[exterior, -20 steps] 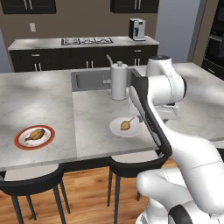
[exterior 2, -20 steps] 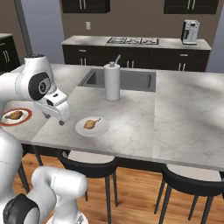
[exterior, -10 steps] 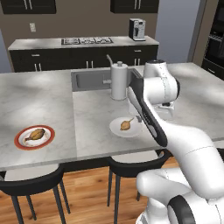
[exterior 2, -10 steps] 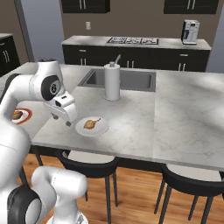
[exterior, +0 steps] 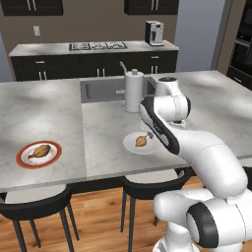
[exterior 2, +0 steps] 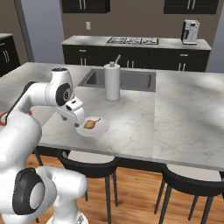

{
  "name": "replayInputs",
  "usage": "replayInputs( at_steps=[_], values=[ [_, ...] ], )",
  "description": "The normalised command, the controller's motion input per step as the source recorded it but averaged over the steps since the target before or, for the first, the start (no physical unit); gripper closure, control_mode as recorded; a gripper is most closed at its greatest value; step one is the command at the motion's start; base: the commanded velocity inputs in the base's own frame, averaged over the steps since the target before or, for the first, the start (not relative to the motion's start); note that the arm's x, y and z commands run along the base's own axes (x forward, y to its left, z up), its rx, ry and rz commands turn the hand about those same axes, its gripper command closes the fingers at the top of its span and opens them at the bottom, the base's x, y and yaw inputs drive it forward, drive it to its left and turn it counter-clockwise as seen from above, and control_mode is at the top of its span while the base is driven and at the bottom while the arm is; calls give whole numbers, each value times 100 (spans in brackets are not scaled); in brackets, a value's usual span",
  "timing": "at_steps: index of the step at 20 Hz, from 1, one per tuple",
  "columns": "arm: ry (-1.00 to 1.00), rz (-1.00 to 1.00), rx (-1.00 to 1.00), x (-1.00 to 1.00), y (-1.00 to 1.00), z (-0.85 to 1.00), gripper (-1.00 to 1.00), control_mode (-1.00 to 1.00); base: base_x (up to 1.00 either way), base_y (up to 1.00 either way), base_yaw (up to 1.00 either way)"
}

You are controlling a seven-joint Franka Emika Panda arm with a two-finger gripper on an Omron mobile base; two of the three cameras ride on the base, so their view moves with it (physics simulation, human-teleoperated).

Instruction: Transport the chicken drumstick and onion to the fridge. Place the chicken drumstick on the rack containing meat and place the onion on the rack containing the vegetable, ensuring meats and vegetables are on different racks.

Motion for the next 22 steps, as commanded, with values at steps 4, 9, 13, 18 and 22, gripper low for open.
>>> replayInputs(
  at_steps=[4, 9, 13, 18, 22],
  values=[
    [4, 0, 0, 67, 0, -34, -100, -100, 0, 0, 0],
    [2, 0, 0, 60, 0, -36, -100, -100, 0, 0, 0],
    [3, 0, 0, 47, 0, -41, -100, -100, 0, 0, 0],
    [0, 0, 0, 34, 0, -43, -100, -100, 0, 0, 0],
    [0, 0, 0, 37, 0, -38, -100, -100, 0, 0, 0]
  ],
)
